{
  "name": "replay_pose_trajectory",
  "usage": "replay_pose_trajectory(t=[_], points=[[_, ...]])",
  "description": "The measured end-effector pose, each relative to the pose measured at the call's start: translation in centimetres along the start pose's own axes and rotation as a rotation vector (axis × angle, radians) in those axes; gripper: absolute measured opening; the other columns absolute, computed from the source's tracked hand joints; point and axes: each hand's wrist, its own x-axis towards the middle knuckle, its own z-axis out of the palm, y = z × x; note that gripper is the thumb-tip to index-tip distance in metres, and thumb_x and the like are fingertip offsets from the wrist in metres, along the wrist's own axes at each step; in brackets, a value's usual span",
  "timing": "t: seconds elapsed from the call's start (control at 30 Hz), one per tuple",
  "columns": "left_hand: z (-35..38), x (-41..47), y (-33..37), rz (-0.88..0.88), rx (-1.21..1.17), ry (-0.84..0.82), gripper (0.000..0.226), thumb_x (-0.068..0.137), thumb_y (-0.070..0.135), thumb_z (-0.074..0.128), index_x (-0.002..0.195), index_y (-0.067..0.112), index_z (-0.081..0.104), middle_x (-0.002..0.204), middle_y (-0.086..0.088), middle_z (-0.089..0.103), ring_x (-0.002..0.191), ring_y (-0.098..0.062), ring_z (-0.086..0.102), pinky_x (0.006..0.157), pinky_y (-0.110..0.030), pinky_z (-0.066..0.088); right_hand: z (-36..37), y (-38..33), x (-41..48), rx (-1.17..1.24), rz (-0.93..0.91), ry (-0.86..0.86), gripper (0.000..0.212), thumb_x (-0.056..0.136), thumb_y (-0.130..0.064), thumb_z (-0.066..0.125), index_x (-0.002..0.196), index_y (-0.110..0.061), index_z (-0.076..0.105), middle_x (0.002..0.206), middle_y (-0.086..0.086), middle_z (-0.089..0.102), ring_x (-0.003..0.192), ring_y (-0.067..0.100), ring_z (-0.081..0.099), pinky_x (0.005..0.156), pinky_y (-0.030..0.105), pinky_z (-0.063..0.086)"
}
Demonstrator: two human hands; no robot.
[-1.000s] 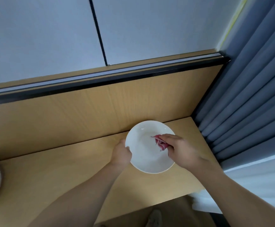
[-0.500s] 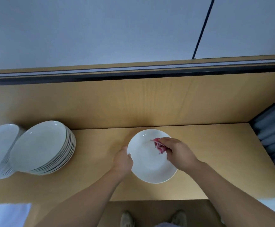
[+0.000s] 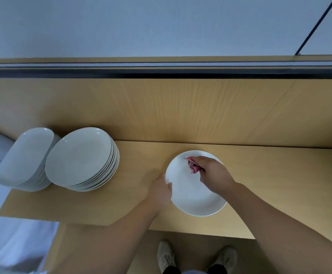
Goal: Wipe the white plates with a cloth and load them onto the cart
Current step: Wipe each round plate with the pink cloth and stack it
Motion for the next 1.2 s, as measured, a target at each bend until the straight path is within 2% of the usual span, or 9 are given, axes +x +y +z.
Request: replay_pose_trajectory(t=[0.1, 0.17, 0.23, 0.33, 0.63, 0.73, 1.03, 1.1, 1.2], points=[[-1.0, -0.2, -0.7, 0.136, 0.263, -0.068, 0.065, 0.097, 0.041, 0.047, 0.150, 0.017, 0.019, 0.126, -0.002, 0.059, 0.112, -0.024, 0.057, 0.089, -0.033, 0.046, 2.0, 0.9, 1.3, -0.073, 0.051, 0.027, 0.043, 0.092, -0.002, 0.042, 0.122, -0.028, 0.056, 0.101, -0.014, 0.060, 0.078, 0.000, 0.051, 0.072, 0.018, 0.043], [-1.9, -0.6, -1.3, 0.192, 0.327, -0.136, 0.085, 0.089, 0.051, 0.056, 0.153, 0.025, 0.006, 0.125, 0.003, 0.059, 0.109, -0.022, 0.058, 0.085, -0.032, 0.046, 3.9, 1.3, 1.5, -0.116, 0.103, -0.024, 0.044, 0.093, -0.009, 0.046, 0.134, -0.024, 0.049, 0.123, -0.005, 0.056, 0.100, 0.012, 0.054, 0.080, 0.028, 0.050], [-2.4, -0.9, -1.7, 0.246, 0.350, -0.189, 0.098, 0.079, 0.058, 0.064, 0.152, 0.031, 0.004, 0.124, 0.007, 0.059, 0.106, -0.018, 0.058, 0.083, -0.029, 0.046, 5.8, 1.4, 1.6, -0.268, 0.156, -0.079, 0.048, 0.096, -0.016, 0.046, 0.143, -0.019, 0.039, 0.148, 0.005, 0.039, 0.131, 0.024, 0.040, 0.097, 0.036, 0.045], [-2.7, -0.9, -1.6, 0.285, 0.373, -0.158, 0.095, 0.076, 0.056, 0.069, 0.149, 0.031, 0.013, 0.121, 0.004, 0.061, 0.102, -0.018, 0.058, 0.083, -0.028, 0.048, 7.0, 0.5, 1.5, -0.327, 0.211, -0.127, 0.060, 0.094, -0.014, 0.045, 0.151, -0.016, 0.025, 0.159, 0.008, 0.020, 0.145, 0.029, 0.021, 0.110, 0.038, 0.034], [-2.8, -0.7, -1.3, 0.280, 0.424, -0.128, 0.109, 0.075, 0.058, 0.070, 0.154, 0.027, 0.001, 0.135, 0.000, 0.054, 0.115, -0.020, 0.055, 0.095, -0.028, 0.044, 8.5, -1.1, -1.0, -0.324, -0.164, -0.211, 0.064, 0.096, -0.016, 0.052, 0.153, -0.017, 0.023, 0.159, 0.001, 0.022, 0.149, 0.022, 0.011, 0.122, 0.033, 0.007], [-3.1, -0.7, -1.1, 0.270, 0.466, -0.137, 0.102, 0.076, 0.062, 0.067, 0.152, 0.025, 0.008, 0.129, 0.000, 0.057, 0.110, -0.020, 0.057, 0.086, -0.027, 0.044, 7.7, -0.7, -2.3, -0.389, -0.269, -0.280, 0.057, 0.102, -0.019, 0.045, 0.154, -0.021, 0.021, 0.160, -0.003, 0.021, 0.149, 0.017, 0.011, 0.117, 0.025, -0.002], [-3.4, -0.8, -1.0, 0.291, 0.571, -0.127, 0.112, 0.069, 0.077, 0.061, 0.153, 0.026, 0.006, 0.093, 0.005, 0.056, 0.083, -0.014, 0.054, 0.070, -0.029, 0.047, 3.2, 1.6, -3.8, -0.267, -0.384, -0.616, 0.031, 0.096, -0.015, 0.054, 0.126, -0.023, 0.060, 0.129, -0.012, 0.060, 0.127, 0.007, 0.045, 0.114, 0.026, 0.027], [-3.3, -0.5, -1.2, 0.326, 0.570, -0.097, 0.109, 0.068, 0.077, 0.062, 0.151, 0.026, 0.014, 0.114, 0.003, 0.059, 0.100, -0.015, 0.056, 0.082, -0.031, 0.049, 2.2, 1.8, -3.3, -0.376, -0.443, -0.672, 0.018, 0.093, -0.014, 0.051, 0.103, -0.019, 0.065, 0.107, -0.010, 0.065, 0.105, 0.010, 0.054, 0.101, 0.029, 0.038], [-3.3, -0.3, -1.2, 0.407, 0.558, -0.061, 0.098, 0.071, 0.069, 0.065, 0.148, 0.023, 0.025, 0.153, 0.002, 0.029, 0.140, -0.018, 0.028, 0.109, -0.034, 0.033, 0.6, 1.7, -1.8, -0.515, -0.517, -0.613, 0.018, 0.086, -0.014, 0.052, 0.093, -0.025, 0.064, 0.097, -0.012, 0.063, 0.094, 0.013, 0.055, 0.087, 0.033, 0.046]])
